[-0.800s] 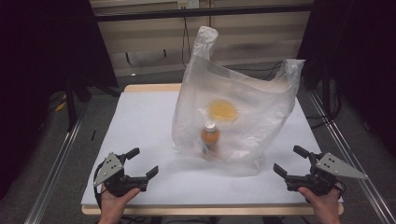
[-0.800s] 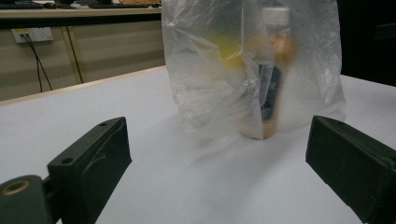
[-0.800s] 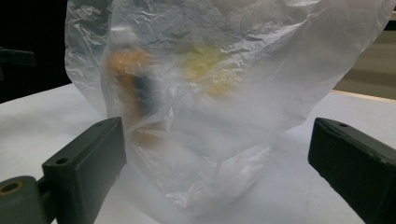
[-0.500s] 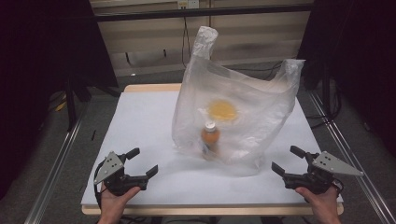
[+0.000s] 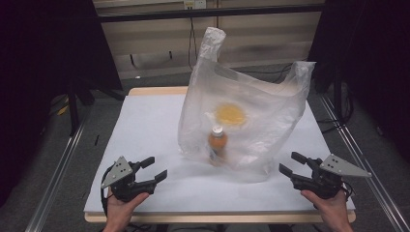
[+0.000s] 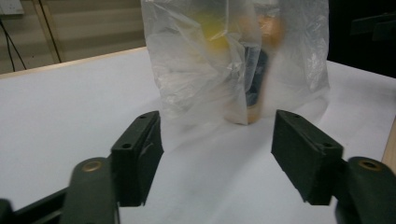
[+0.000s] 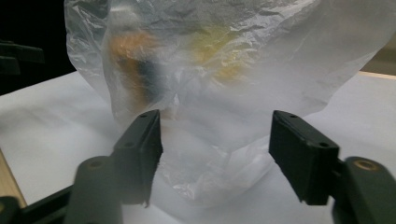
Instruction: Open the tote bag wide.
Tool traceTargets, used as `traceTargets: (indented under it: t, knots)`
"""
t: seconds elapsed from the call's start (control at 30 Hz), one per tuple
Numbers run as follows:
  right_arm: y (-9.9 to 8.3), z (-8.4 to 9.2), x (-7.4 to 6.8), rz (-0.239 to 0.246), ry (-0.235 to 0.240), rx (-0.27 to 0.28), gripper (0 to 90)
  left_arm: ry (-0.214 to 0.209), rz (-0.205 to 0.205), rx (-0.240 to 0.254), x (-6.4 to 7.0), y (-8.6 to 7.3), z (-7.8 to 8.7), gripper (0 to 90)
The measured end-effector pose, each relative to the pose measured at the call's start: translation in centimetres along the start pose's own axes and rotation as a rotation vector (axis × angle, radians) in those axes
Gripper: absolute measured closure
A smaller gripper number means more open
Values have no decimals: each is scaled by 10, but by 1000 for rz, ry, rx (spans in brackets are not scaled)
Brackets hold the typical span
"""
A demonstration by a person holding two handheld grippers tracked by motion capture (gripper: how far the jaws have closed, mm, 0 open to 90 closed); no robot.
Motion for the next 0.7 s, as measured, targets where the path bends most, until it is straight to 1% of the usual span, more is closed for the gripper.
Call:
traceTargets:
  t: [0.03,0.07,0.1,0.13,0.17,0.2,0.23,0.27,0.3,0.33,0.37,0.4,0.43,0.47,0.5,0.53,0.57,0.6,0.63,0.67,0.7]
  knots:
    - [1,-1,0,-8,9,-2,429,-1,-7,-9,1,1,-1,389]
    - [2,-2,-1,1,8,-8,487,-12,-15,-19,2,2,-1,443]
    - [2,-2,-1,1,8,-8,487,-16,-8,-20,4,2,-2,443]
    - [2,-3,-3,-3,16,-16,533,-30,-33,-35,5,4,-3,478]
    - [3,-4,-4,-3,20,-17,557,-30,-33,-35,5,4,-3,520]
    - [3,-4,-4,0,25,-19,581,-19,-43,-47,8,6,-5,531]
    - [3,-4,-4,0,25,-19,581,-19,-43,-47,8,6,-5,548]
    - [4,-5,-5,-3,27,-21,608,-57,-44,-45,8,7,-6,548]
    - [4,-5,-5,-4,31,-24,650,-45,-30,-57,11,8,-6,582]
    - [6,-5,-6,-3,42,-28,716,-93,-25,-51,11,9,-7,630]
    - [7,-5,-7,-4,49,-32,743,-102,-12,-56,12,10,-8,667]
    - [8,-5,-7,-4,65,-32,772,-88,-17,-69,12,11,-7,696]
    - [9,-6,-8,-12,78,-38,804,-88,-17,-69,12,11,-7,713]
    - [10,-7,-8,-12,89,-46,828,-132,-8,-61,11,12,-8,727]
    - [11,-7,-9,-11,103,-52,853,-135,-5,-57,12,15,-8,752]
    - [13,-9,-9,-17,114,-58,868,-174,11,-53,13,17,-9,783]
    - [14,-10,-10,-22,126,-64,883,-174,11,-53,13,17,-9,818]
    - [16,-11,-10,-24,129,-75,898,-209,26,-54,15,19,-11,841]
    - [17,-12,-11,-27,132,-84,900,-209,26,-54,15,19,-11,857]
    - [19,-13,-11,-33,142,-91,900,-237,24,-72,17,22,-14,878]
    - [19,-13,-11,-33,142,-91,900,-237,24,-72,17,22,-14,881]
Point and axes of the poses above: each handheld gripper's, and its own axes: z roughly backward along the jaws, y roughly out of its top, x roughly to its right, the point moved 3 cm from there along -z, roughly forward along the jaws, and after that the axes turned 4 degrees about -y, right-handed, at the moved point
